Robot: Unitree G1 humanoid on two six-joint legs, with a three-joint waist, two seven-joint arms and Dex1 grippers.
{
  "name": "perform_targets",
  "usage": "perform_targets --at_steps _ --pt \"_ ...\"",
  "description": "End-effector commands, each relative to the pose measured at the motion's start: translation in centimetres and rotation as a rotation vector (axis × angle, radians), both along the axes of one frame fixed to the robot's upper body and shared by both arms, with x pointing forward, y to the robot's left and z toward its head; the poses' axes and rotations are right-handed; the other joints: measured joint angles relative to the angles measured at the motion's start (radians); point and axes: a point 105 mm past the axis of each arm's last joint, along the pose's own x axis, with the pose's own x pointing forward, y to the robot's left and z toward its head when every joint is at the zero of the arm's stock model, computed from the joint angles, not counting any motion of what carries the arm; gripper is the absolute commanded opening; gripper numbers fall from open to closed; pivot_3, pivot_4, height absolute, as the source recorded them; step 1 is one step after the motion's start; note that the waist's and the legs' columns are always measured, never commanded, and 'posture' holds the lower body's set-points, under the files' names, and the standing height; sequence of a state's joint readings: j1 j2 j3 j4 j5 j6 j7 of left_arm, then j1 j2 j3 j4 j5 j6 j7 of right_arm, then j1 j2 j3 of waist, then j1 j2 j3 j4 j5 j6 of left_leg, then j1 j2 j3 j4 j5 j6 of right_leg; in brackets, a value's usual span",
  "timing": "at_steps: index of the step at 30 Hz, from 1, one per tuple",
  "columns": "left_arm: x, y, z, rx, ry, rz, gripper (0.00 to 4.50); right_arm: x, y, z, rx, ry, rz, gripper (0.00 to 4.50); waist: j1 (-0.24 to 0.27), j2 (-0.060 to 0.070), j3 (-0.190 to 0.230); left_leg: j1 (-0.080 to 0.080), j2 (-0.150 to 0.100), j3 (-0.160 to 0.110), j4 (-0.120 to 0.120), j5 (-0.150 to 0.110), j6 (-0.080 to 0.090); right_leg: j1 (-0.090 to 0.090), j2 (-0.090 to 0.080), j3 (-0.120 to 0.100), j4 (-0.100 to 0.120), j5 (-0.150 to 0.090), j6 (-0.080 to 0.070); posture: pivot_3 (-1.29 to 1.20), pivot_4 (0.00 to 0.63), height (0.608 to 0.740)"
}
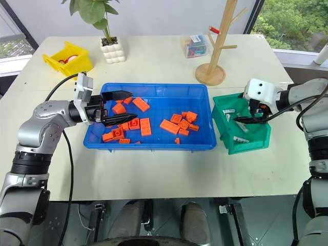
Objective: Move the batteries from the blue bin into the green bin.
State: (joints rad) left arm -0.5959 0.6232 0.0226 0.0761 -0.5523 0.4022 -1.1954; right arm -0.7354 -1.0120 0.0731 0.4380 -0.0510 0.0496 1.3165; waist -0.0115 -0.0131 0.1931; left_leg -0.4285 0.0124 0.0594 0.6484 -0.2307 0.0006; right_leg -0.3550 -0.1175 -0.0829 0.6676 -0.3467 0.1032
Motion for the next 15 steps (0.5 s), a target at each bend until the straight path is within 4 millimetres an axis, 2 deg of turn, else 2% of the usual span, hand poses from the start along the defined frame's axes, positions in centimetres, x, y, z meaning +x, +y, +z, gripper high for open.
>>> perform_targets --at_steps 1,2,4,8,11,15 --pt "0.1 0.9 2.0 -0.018 -0.099 0.051 4.50 1.5 -0.1 3.8 0.076 -0.172 -0.052 4.42 -0.001 0.000 0.000 0.000 0.000 0.000 0.000 0.000 0.000 0.000 0.000 0.000 0.000 0.000 0.000 0.00 0.150 0.739" --pt "0.1 1.0 2.1 -0.021 -0.104 0.058 4.50 1.7 -0.1 4.2 0.096 -0.193 -0.060 4.42 -0.002 0.000 0.000 0.000 0.000 0.000 0.000 0.000 0.000 0.000 0.000 0.000 0.000 0.000 0.000 0.00 0.150 0.739" --pt "0.7 2.0 3.3 -0.057 -0.150 0.125 4.50 2.7 -0.8 6.5 0.189 -0.304 -0.125 4.42 -0.003 0.000 0.000 0.000 0.001 0.000 0.000 0.000 0.000 0.000 0.000 0.000 0.000 0.000 0.000 0.00 0.150 0.739" --pt "1.5 4.7 5.7 -0.118 -0.227 0.268 4.50 4.0 -3.2 9.9 0.402 -0.484 -0.280 4.42 0.000 0.000 0.000 0.000 0.001 0.000 0.000 0.000 0.000 0.000 0.000 0.000 -0.001 0.000 0.000 0.00 0.150 0.739" --pt "1.7 7.4 6.8 -0.143 -0.255 0.389 4.50 4.3 -5.5 10.8 0.535 -0.586 -0.406 4.42 0.001 0.000 0.000 0.000 0.000 0.000 0.000 0.000 0.000 0.001 0.000 -0.001 -0.001 0.000 0.000 0.00 0.150 0.739" --pt "1.4 11.1 7.4 -0.174 -0.262 0.562 4.50 4.3 -8.3 10.3 0.666 -0.684 -0.559 4.42 -0.001 0.000 0.000 0.000 0.000 0.000 -0.001 0.000 0.000 0.001 0.000 -0.001 -0.001 0.000 0.000 0.00 0.150 0.739"
